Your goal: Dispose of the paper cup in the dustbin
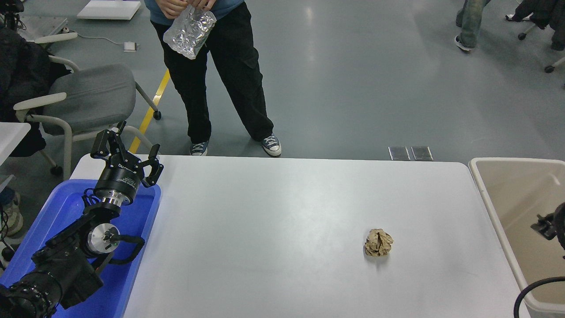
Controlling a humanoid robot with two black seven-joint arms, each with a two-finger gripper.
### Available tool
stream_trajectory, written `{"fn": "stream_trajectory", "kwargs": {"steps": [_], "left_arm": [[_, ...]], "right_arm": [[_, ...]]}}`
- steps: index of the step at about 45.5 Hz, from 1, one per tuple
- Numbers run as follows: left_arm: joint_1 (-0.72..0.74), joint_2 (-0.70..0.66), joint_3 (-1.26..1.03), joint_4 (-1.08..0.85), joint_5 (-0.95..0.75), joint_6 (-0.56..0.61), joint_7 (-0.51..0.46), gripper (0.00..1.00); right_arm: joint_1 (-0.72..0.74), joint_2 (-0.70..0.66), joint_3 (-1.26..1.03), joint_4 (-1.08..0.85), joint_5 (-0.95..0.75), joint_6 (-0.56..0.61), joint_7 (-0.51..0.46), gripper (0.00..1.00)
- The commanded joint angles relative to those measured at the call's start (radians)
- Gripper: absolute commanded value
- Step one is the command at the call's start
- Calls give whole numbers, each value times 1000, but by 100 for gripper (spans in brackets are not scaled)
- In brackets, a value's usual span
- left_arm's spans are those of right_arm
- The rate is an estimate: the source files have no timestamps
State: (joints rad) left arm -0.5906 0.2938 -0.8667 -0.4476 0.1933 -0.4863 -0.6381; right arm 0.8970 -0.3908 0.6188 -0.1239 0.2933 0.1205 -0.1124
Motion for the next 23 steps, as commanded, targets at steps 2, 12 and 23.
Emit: {"fn": "stream_trajectory", "kwargs": {"steps": [2, 12, 23], "left_arm": [[0, 2, 0, 0, 0, 0, 0, 100], [0, 2, 0, 0, 0, 0, 0, 100], [0, 2, 0, 0, 0, 0, 0, 100]], "right_arm": [[91, 41, 5, 24, 40, 247, 3, 100], [109, 157, 4, 44, 40, 445, 14, 100], [123, 320, -21, 44, 32, 524, 80, 100]]}}
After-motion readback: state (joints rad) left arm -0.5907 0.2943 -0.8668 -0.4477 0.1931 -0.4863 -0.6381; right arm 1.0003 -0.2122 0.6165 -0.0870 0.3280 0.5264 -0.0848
